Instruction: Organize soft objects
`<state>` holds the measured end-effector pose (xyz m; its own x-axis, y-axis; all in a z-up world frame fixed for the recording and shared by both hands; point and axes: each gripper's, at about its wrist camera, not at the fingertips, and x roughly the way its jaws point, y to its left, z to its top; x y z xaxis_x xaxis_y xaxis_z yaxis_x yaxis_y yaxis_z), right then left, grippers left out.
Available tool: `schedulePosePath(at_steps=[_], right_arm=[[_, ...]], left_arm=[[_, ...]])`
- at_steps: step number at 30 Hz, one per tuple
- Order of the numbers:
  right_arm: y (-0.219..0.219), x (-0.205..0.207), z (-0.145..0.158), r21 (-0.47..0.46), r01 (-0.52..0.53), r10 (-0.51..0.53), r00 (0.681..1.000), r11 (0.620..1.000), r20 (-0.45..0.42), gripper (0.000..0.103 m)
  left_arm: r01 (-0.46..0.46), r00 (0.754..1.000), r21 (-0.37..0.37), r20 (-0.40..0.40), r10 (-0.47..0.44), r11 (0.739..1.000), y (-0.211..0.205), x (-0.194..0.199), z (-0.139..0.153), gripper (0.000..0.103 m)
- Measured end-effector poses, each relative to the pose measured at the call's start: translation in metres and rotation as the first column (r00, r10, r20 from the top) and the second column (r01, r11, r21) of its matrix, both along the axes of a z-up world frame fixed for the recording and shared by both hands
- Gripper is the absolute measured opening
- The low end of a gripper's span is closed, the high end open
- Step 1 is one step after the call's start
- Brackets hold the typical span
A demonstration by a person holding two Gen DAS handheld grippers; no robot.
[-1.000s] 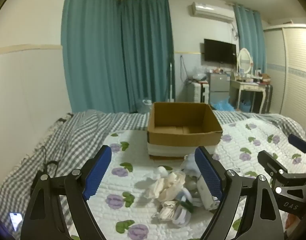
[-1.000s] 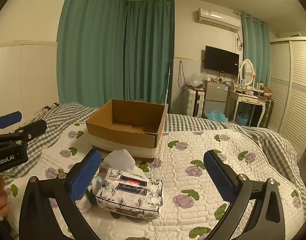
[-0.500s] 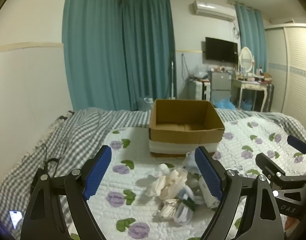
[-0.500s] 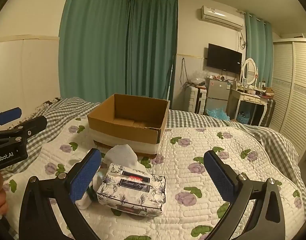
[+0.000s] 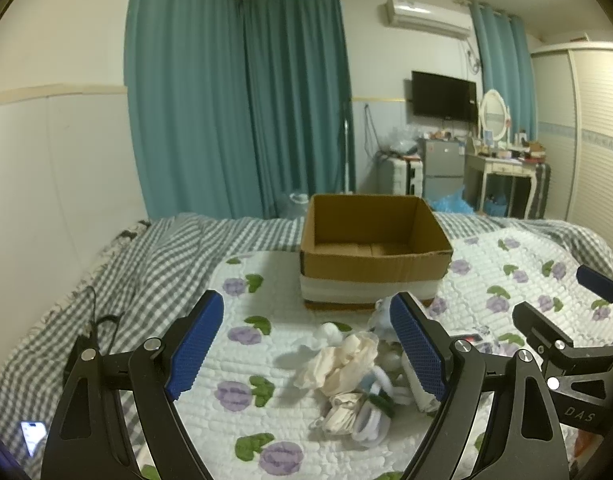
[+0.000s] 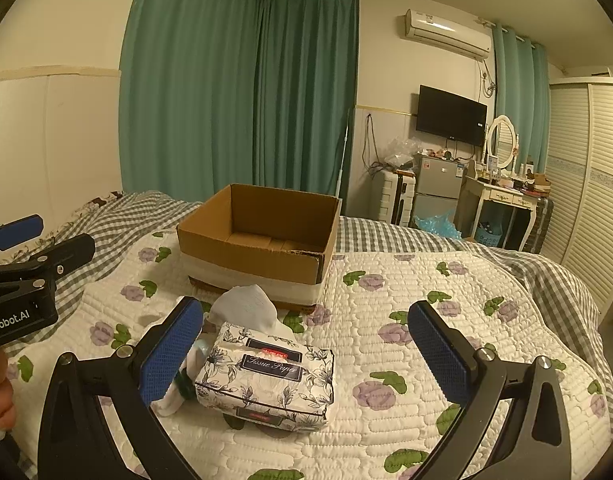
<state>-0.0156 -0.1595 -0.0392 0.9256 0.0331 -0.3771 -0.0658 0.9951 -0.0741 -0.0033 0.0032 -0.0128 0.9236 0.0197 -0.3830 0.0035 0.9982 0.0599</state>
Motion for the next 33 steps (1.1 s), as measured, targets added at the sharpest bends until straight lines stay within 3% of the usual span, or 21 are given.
schedulePosePath(at_steps=[33], right_arm=[[-0.0003,-0.0001,-0.0038,-0.006,-0.005,0.004,1.000,1.000,-0.009,0.103]], left_arm=[[-0.003,1.000,0.006,-0.014,0.003,1.000,-0.0001,-0.0009,-0.0043,0.087]])
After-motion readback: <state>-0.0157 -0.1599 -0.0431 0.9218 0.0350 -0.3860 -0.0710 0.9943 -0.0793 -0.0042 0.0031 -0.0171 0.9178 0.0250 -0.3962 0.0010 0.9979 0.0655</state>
